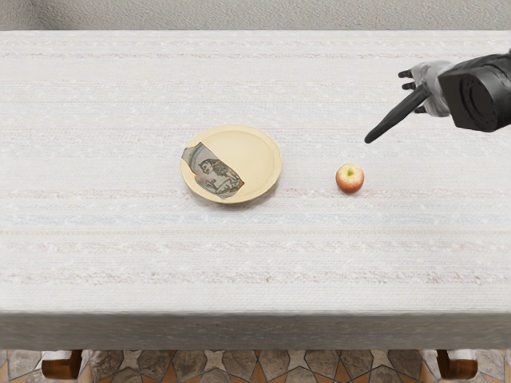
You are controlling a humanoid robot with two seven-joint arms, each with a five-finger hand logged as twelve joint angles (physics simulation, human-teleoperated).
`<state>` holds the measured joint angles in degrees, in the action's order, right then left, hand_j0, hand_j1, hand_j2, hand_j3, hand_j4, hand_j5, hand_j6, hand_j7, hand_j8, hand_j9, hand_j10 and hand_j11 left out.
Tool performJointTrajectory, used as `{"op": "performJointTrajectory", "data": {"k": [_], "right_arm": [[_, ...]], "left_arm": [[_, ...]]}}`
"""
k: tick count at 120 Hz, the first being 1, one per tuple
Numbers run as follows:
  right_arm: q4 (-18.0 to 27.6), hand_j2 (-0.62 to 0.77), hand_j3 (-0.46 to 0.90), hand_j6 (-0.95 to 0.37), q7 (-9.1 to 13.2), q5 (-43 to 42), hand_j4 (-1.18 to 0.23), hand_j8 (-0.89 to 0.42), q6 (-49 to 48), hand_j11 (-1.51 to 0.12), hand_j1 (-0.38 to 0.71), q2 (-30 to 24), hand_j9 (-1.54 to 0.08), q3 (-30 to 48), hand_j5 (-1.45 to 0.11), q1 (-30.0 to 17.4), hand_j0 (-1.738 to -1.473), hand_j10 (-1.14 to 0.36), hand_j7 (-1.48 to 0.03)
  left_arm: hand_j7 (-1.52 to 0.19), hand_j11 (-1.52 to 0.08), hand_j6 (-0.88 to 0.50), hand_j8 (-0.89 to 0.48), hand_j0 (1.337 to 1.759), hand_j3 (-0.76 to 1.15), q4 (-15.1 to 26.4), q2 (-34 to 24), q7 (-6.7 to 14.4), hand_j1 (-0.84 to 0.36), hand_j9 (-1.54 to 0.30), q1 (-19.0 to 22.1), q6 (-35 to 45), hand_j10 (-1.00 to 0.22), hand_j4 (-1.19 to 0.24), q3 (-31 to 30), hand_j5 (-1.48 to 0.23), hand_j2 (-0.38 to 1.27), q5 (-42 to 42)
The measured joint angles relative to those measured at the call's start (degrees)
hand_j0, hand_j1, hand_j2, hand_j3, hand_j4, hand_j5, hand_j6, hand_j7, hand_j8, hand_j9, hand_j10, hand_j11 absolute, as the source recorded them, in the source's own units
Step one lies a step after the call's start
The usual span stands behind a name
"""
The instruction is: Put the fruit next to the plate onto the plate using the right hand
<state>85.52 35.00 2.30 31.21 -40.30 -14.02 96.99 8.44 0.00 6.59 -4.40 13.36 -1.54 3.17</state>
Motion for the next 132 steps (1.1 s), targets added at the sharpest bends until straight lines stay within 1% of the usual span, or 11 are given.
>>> {"op": "performJointTrajectory", "data": {"k": [10,25,31,38,48,63,75,90,114,132], "right_arm": [[-0.1,0.0,0.0,0.0,0.0,-0.4,0.0,0.0,0.8,0.0,-0.35,1.2,0.0,0.0,0.0,0.0,-1.658,0.0,0.0],[-0.5,0.0,0.0,0.0,0.0,-3.2,0.0,0.0,1.3,0.0,-0.35,4.1,0.0,-1.4,0.0,-0.1,-1.658,0.0,0.0],[-0.8,0.0,0.0,0.0,0.0,-6.5,0.0,0.0,1.9,0.0,-0.35,6.3,0.0,-2.6,0.0,0.0,-1.658,0.0,0.0],[-1.3,0.0,0.0,0.0,0.0,-12.3,0.0,0.0,2.7,0.0,-0.35,9.0,0.0,-4.6,0.0,-0.6,-1.658,0.0,0.0],[-1.8,0.0,0.0,0.0,0.0,-19.8,0.0,0.0,3.3,0.0,-0.35,11.0,0.0,-6.3,0.0,-2.2,-1.658,0.0,0.0],[-2.2,0.0,0.0,0.0,0.0,-24.9,0.0,0.0,3.6,0.0,-0.35,14.8,0.0,-7.5,0.0,-5.0,-1.658,0.0,0.0],[-3.2,0.0,0.0,0.0,0.0,-26.3,0.0,0.0,3.7,0.0,-0.35,18.3,0.0,-7.9,0.0,-7.7,-1.658,0.0,0.0],[-4.2,0.0,0.0,0.0,0.0,-26.8,0.0,0.0,3.8,0.0,-0.35,19.8,0.0,-9.4,0.0,-9.6,-1.658,0.0,0.0],[-5.2,0.0,0.0,0.0,0.0,-23.6,0.0,0.0,3.8,0.0,-0.35,17.8,0.0,-8.4,0.0,-12.7,-1.658,0.0,0.0],[-5.6,-0.01,0.0,-0.06,0.0,-22.3,-0.06,-0.06,3.8,-0.08,-0.27,17.1,-0.08,-5.5,-0.08,-14.7,-1.658,-0.06,-0.08]], "left_arm": [[-0.01,-0.01,-0.01,-0.01,1.658,0.0,0.0,0.0,0.0,0.34,-0.01,0.0,0.0,-0.01,-0.01,0.0,-0.01,0.0,0.0],[-0.01,-0.01,-0.01,-0.01,1.658,0.0,0.0,0.0,0.0,0.34,-0.01,0.0,0.0,-0.01,-0.01,0.0,-0.01,0.0,0.0],[-0.01,-0.01,-0.01,-0.01,1.658,0.0,0.0,0.0,0.0,0.34,-0.01,0.0,0.0,-0.01,-0.01,0.0,-0.01,0.0,0.0],[-0.01,-0.01,-0.01,-0.01,1.658,0.0,0.0,0.0,0.0,0.34,-0.01,0.0,0.0,-0.01,-0.01,0.0,-0.01,0.0,0.0],[-0.01,-0.01,-0.01,-0.01,1.658,0.0,0.0,0.0,0.0,0.34,-0.01,0.0,0.0,-0.01,-0.01,0.0,-0.01,0.0,0.0],[-0.01,-0.01,-0.01,-0.01,1.658,0.0,0.0,0.0,0.0,0.34,-0.01,0.0,0.0,-0.01,-0.01,0.0,-0.01,0.0,0.0],[-0.01,-0.01,-0.01,-0.01,1.658,0.0,0.0,0.0,0.0,0.34,-0.01,0.0,0.0,-0.01,-0.01,0.0,-0.01,0.0,0.0],[-0.01,-0.01,-0.01,-0.01,1.658,0.0,0.0,0.0,0.0,0.34,-0.01,0.0,0.0,-0.01,-0.01,0.0,-0.01,0.0,0.0],[-0.01,-0.01,-0.01,-0.01,1.658,0.0,0.0,0.0,0.0,0.34,-0.01,0.0,0.0,-0.01,-0.01,0.0,-0.01,0.0,0.0],[-0.01,-0.01,-0.01,-0.01,1.658,0.0,0.0,0.0,0.0,0.34,-0.01,0.0,0.0,-0.01,-0.01,0.0,-0.01,0.0,0.0]]}}
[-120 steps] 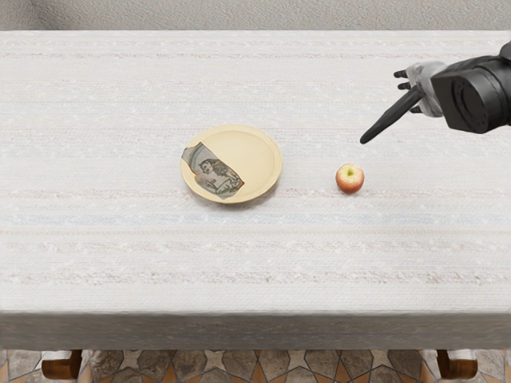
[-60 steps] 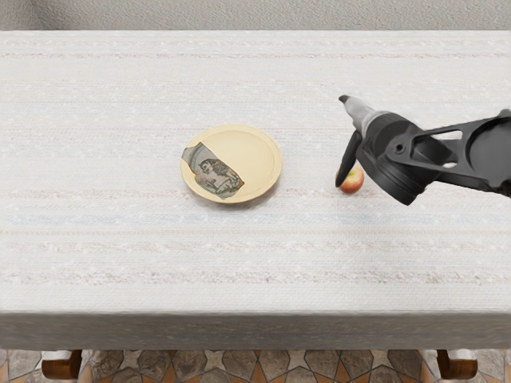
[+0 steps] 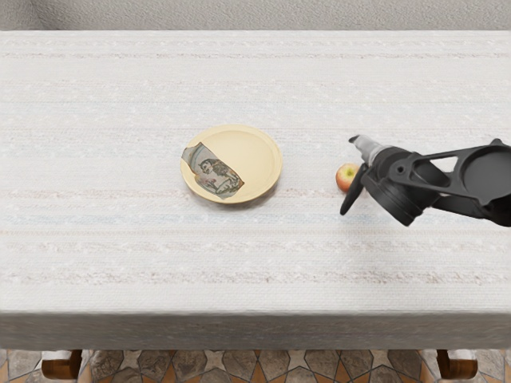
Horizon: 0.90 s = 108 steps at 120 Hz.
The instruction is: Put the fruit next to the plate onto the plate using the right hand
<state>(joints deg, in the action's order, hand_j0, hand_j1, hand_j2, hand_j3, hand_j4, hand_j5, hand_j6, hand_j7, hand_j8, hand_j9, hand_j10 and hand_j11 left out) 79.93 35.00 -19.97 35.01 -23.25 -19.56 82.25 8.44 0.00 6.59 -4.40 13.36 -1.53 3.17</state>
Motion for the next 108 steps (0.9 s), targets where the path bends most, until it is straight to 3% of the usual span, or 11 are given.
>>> {"op": "performJointTrajectory", "data": {"k": [52,108], "right_arm": [[-2.6,-0.03,0.0,-0.16,-0.1,-0.3,-0.16,-0.16,0.0,-0.21,-0.16,-0.9,-0.21,8.1,-0.21,-4.0,-1.658,-0.16,-0.21],[-3.9,-0.03,0.0,-0.18,-7.8,-0.6,-0.18,-0.18,0.0,-0.23,-0.14,-2.2,-0.23,9.7,-0.23,-8.4,-1.658,-0.18,-0.23]], "left_arm": [[-0.01,-0.01,-0.01,-0.01,1.658,0.0,0.0,0.0,0.0,0.34,-0.01,0.0,0.0,-0.01,-0.01,0.0,-0.01,0.0,0.0],[-0.01,-0.01,-0.01,-0.01,1.658,0.0,0.0,0.0,0.0,0.34,-0.01,0.0,0.0,-0.01,-0.01,0.0,-0.01,0.0,0.0]]}}
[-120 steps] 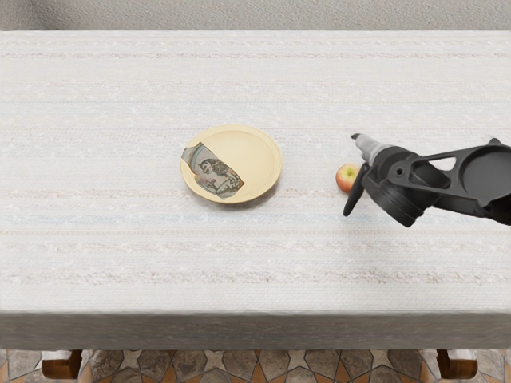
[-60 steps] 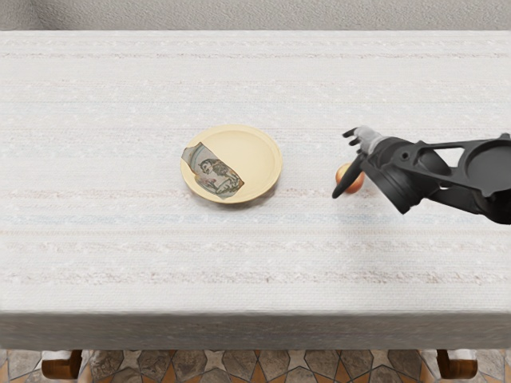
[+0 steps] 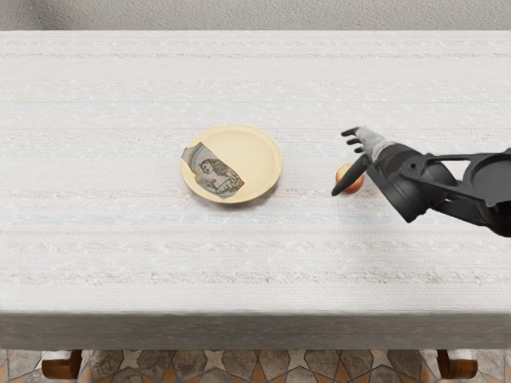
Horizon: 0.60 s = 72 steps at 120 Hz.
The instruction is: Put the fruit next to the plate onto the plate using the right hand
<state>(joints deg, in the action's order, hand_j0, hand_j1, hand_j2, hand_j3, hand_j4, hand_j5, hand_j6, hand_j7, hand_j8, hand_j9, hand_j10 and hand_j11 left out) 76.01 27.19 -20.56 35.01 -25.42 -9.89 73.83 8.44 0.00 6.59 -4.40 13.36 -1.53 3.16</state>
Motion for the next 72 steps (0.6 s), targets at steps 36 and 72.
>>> {"op": "performJointTrajectory", "data": {"k": [36,72], "right_arm": [[-0.4,-0.05,0.0,-0.24,-1.8,0.0,-0.24,-0.24,0.0,-0.31,-0.06,-1.4,-0.31,0.0,-0.31,-1.7,-1.658,-0.24,-0.31],[-0.5,-0.07,0.0,-0.36,-2.0,0.0,-0.36,-0.36,0.0,-0.46,0.08,-1.1,-0.46,-0.1,-0.46,-2.4,-1.658,-0.36,-0.46]], "left_arm": [[-0.01,-0.01,-0.01,-0.01,1.658,0.0,0.0,0.0,0.0,0.34,-0.01,0.0,0.0,-0.01,-0.01,0.0,-0.01,0.0,0.0],[-0.01,-0.01,-0.01,-0.01,1.658,0.0,0.0,0.0,0.0,0.34,-0.01,0.0,0.0,-0.01,-0.01,0.0,-0.01,0.0,0.0]]}}
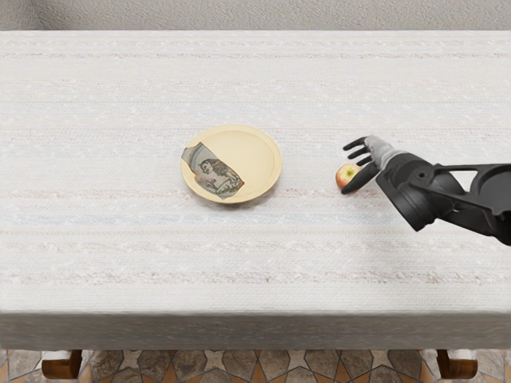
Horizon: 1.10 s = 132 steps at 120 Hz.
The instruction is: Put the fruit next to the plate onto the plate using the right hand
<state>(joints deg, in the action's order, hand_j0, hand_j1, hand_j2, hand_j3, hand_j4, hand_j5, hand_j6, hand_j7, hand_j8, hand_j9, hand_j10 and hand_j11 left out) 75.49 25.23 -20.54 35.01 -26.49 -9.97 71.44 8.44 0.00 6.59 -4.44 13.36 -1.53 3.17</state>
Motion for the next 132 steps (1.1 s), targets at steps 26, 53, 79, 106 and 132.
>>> {"op": "performJointTrajectory", "data": {"k": [26,53,79,106,132], "right_arm": [[0.0,-0.08,0.0,-0.4,0.0,0.0,-0.4,-0.4,0.0,-0.52,0.13,0.1,-0.52,0.0,-0.52,0.0,-1.658,-0.4,-0.52],[0.1,-0.04,0.0,-0.46,0.0,-0.1,-0.46,-0.4,0.0,-0.6,0.19,0.5,-0.6,-0.2,-0.59,0.0,-1.658,-0.46,-0.59],[0.1,0.03,0.0,-0.49,0.0,-0.1,-0.49,-0.38,0.0,-0.64,0.22,0.8,-0.63,-0.3,-0.63,0.1,-1.658,-0.47,-0.63],[0.3,0.06,0.0,-0.51,0.0,0.0,-0.5,-0.39,0.0,-0.66,0.21,0.8,-0.66,-0.3,-0.66,0.6,-1.658,-0.48,-0.66],[0.5,0.05,0.0,-0.51,0.0,0.0,-0.5,-0.4,0.0,-0.66,0.21,0.3,-0.66,-0.2,-0.66,1.0,-1.658,-0.48,-0.66]], "left_arm": [[-0.01,-0.01,-0.01,-0.01,1.658,0.0,0.0,0.0,0.0,0.34,-0.01,0.0,0.0,-0.01,-0.01,0.0,-0.01,0.0,0.0],[-0.01,-0.01,-0.01,-0.01,1.658,0.0,0.0,0.0,0.0,0.34,-0.01,0.0,0.0,-0.01,-0.01,0.0,-0.01,0.0,0.0],[-0.01,-0.01,-0.01,-0.01,1.658,0.0,0.0,0.0,0.0,0.34,-0.01,0.0,0.0,-0.01,-0.01,0.0,-0.01,0.0,0.0],[-0.01,-0.01,-0.01,-0.01,1.658,0.0,0.0,0.0,0.0,0.34,-0.01,0.0,0.0,-0.01,-0.01,0.0,-0.01,0.0,0.0],[-0.01,-0.01,-0.01,-0.01,1.658,0.0,0.0,0.0,0.0,0.34,-0.01,0.0,0.0,-0.01,-0.01,0.0,-0.01,0.0,0.0]]}}
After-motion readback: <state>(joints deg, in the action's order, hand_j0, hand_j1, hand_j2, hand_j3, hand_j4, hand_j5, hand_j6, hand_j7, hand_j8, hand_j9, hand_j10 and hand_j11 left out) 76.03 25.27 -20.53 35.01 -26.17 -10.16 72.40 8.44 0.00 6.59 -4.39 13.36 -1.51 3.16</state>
